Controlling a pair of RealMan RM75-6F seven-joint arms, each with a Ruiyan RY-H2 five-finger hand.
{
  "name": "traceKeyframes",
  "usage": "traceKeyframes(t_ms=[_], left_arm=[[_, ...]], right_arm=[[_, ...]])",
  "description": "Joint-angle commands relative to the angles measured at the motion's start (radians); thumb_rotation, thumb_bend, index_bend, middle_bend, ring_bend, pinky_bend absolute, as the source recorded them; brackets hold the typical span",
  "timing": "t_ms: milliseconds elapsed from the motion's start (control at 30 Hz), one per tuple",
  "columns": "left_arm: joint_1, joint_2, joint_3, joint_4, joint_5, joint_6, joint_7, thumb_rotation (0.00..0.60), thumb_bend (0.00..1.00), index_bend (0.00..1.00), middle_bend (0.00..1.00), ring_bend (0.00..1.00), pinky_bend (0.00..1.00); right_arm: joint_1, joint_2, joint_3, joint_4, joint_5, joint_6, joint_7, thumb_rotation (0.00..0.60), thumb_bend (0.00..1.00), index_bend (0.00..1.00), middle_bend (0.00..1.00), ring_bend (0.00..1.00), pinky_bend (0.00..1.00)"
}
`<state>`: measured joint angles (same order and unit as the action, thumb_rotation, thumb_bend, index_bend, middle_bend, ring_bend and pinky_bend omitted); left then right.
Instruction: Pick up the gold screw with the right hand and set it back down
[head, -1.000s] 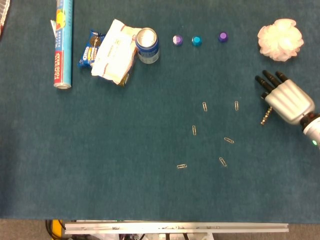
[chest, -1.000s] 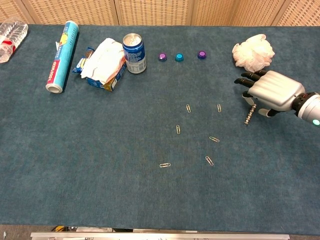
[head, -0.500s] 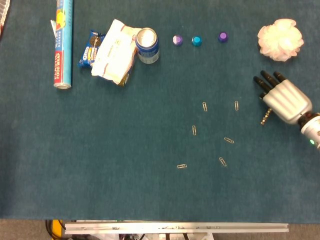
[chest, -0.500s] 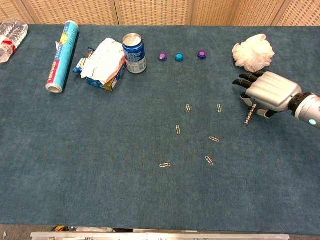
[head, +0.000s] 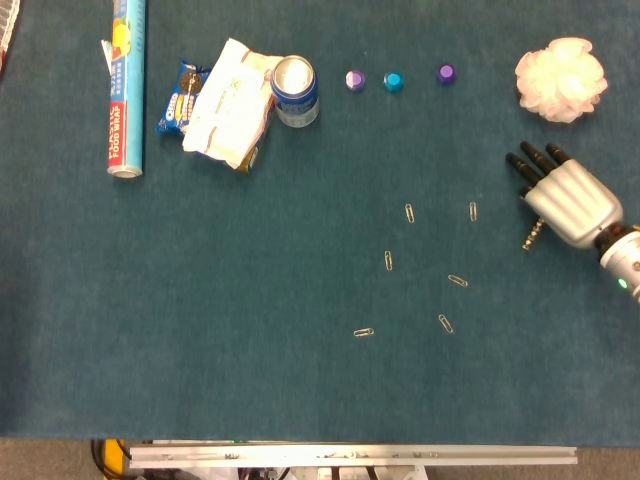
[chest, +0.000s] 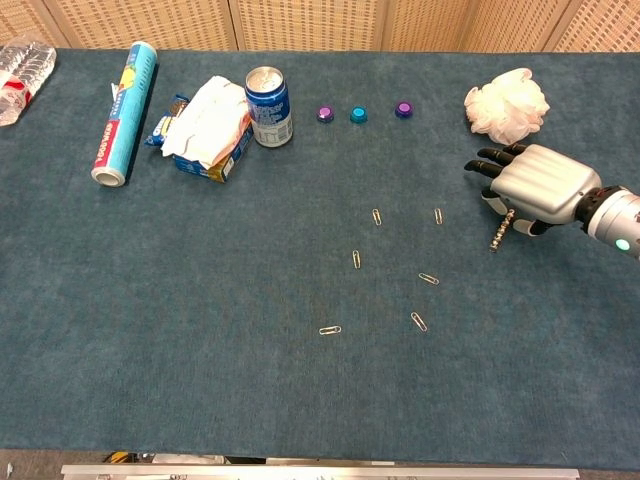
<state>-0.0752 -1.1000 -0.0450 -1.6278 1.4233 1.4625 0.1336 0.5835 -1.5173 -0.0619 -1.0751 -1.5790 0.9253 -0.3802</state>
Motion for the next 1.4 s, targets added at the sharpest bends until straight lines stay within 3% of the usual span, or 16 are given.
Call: traceKeyframes(t_ms=[33, 1067, 1400], left_arm=[[0.001, 0.000, 0.000, 0.001, -0.001, 0.000, 0.000, 0.600, 0.08, 0.37, 0.29, 0.22, 0.41], [0.002, 0.000, -0.001, 0.002, -0.001, 0.000, -0.002, 0.600, 0.08, 0.37, 0.29, 0.22, 0.41], [0.005, 0.002, -0.001, 0.001, 0.001, 0.005, -0.007, 0.600, 0.08, 0.37, 0.29, 0.22, 0.41]], right_arm=[[0.001, -0.001, 0.000, 0.000, 0.003, -0.003, -0.001, 0.600, 0.24, 0.55, 0.10, 0.00, 0.18], [0.006, 0.015, -0.001, -0.029, 0.023, -0.016, -0.011, 0.600, 0.29, 0.59, 0.10, 0.00, 0.18], [-0.008, 0.080, 0.003, -0.128, 0.023, 0.026, -0.073, 0.600, 0.29, 0.59, 0.10, 0.00, 0.18]])
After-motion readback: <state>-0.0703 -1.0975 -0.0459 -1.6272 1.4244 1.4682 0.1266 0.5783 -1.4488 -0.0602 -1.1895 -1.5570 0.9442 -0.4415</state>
